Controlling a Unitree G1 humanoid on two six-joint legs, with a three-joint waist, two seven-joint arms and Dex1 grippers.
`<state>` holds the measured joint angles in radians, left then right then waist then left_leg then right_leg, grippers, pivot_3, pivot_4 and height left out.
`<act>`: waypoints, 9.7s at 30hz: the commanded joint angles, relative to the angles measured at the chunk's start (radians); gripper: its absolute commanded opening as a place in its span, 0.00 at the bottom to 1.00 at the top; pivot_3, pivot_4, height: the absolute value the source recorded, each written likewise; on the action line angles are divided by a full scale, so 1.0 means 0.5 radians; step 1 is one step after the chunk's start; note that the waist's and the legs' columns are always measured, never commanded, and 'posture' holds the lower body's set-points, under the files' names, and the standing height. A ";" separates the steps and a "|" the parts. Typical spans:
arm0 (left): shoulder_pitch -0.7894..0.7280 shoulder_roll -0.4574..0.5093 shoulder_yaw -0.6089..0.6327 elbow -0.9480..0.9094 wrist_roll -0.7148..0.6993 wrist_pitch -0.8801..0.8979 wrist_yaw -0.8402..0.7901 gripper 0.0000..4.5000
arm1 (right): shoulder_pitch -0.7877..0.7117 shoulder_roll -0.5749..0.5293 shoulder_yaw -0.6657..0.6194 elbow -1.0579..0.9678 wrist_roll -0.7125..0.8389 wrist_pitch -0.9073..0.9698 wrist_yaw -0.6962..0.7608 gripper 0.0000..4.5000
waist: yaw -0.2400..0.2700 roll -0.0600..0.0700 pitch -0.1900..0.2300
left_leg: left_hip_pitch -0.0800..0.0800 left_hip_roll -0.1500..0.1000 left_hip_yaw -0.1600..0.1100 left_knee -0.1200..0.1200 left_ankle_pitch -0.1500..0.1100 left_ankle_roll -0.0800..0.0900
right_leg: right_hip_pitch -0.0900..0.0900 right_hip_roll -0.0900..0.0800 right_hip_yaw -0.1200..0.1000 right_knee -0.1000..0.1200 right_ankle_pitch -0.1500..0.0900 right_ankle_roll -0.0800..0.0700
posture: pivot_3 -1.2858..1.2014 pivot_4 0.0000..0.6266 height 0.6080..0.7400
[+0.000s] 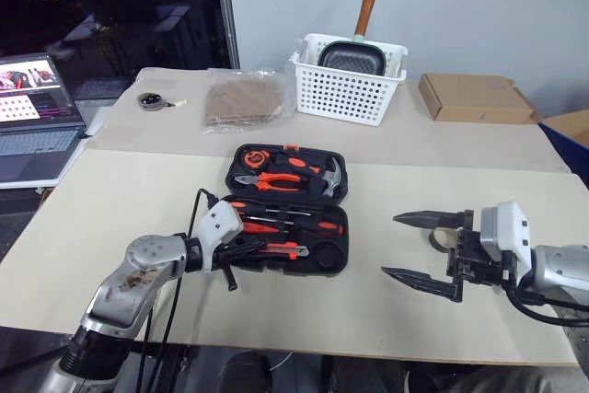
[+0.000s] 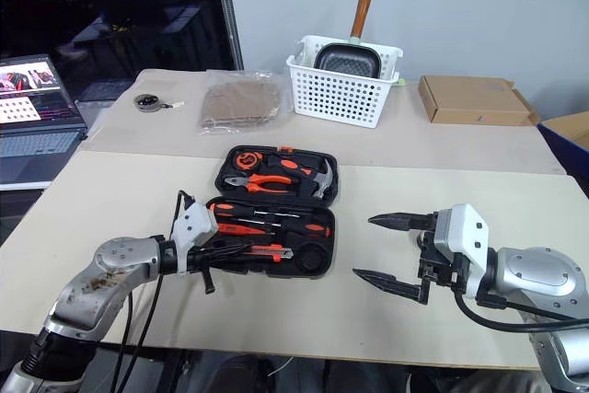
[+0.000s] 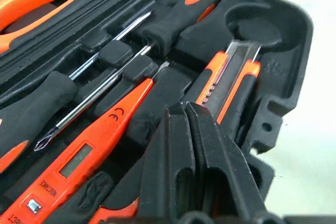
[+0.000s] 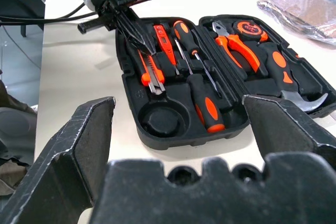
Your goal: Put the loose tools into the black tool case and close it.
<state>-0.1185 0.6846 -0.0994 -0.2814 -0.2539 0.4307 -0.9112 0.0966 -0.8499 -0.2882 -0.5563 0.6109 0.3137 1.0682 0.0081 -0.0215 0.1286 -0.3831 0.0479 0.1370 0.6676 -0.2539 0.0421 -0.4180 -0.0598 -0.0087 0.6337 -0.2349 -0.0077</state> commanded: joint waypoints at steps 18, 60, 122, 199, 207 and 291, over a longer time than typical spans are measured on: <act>0.191 0.130 0.021 0.326 0.133 -0.552 0.079 0.02 | 0.038 0.005 -0.071 -0.065 -0.002 0.066 -0.159 1.00 | -0.018 0.025 -0.026 | 0.060 0.004 0.002 -0.017 -0.009 -0.016 | 0.033 -0.017 0.005 -0.005 -0.009 -0.005 | 0.52 0.24 1.00; -0.148 0.418 0.590 -0.905 -1.508 0.696 0.125 1.00 | -0.916 -0.407 0.831 0.296 -0.473 1.382 -0.485 0.02 | -0.017 -0.009 0.000 | -0.004 -0.022 0.002 -0.012 0.002 0.002 | -0.008 -0.024 -0.006 -0.010 0.002 0.018 | 0.52 0.24 1.00; -1.857 -0.144 0.057 2.234 -0.190 0.820 0.554 1.00 | -2.137 0.869 0.749 1.808 -0.722 1.618 -1.104 0.52 | -0.062 -0.011 0.012 | -0.048 -0.007 0.008 -0.015 0.026 -0.031 | -0.053 0.000 -0.016 -0.007 0.019 0.000 | 0.52 0.24 1.00; 0.925 0.672 1.688 -0.826 -1.360 0.624 -0.735 0.96 | -0.738 0.170 1.338 0.004 -0.760 0.428 -0.101 0.02 | -0.029 -0.011 0.013 | 0.002 0.006 0.005 -0.015 0.012 -0.017 | -0.014 0.001 -0.009 -0.002 0.003 -0.017 | 0.52 0.24 1.00; 0.896 0.656 1.653 -0.804 -1.315 0.601 -0.623 0.96 | -0.984 0.570 1.139 0.201 -0.789 0.958 -0.645 0.02 | -0.041 -0.011 0.013 | 0.010 0.007 0.005 -0.015 0.016 -0.031 | -0.012 0.000 -0.009 0.001 0.000 -0.020 | 0.52 0.24 1.00; -0.023 0.436 0.401 0.159 -0.484 0.074 -0.387 0.96 | -1.328 1.556 1.367 0.680 -0.925 0.977 -1.372 0.26 | -0.100 -0.011 0.013 | -0.014 0.005 0.005 -0.016 0.017 -0.027 | -0.039 0.003 -0.007 0.020 0.007 -0.019 | 0.52 0.24 1.00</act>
<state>-0.1374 0.9044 0.1139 -0.1894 -0.5087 0.4606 -1.1031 -0.5102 -0.0963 0.4079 -0.1652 0.1520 0.8809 0.3732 -0.0420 -0.0271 0.1348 -0.3901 0.0502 0.1396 0.6596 -0.2456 0.0287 -0.4373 -0.0583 -0.0121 0.6436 -0.2315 -0.0172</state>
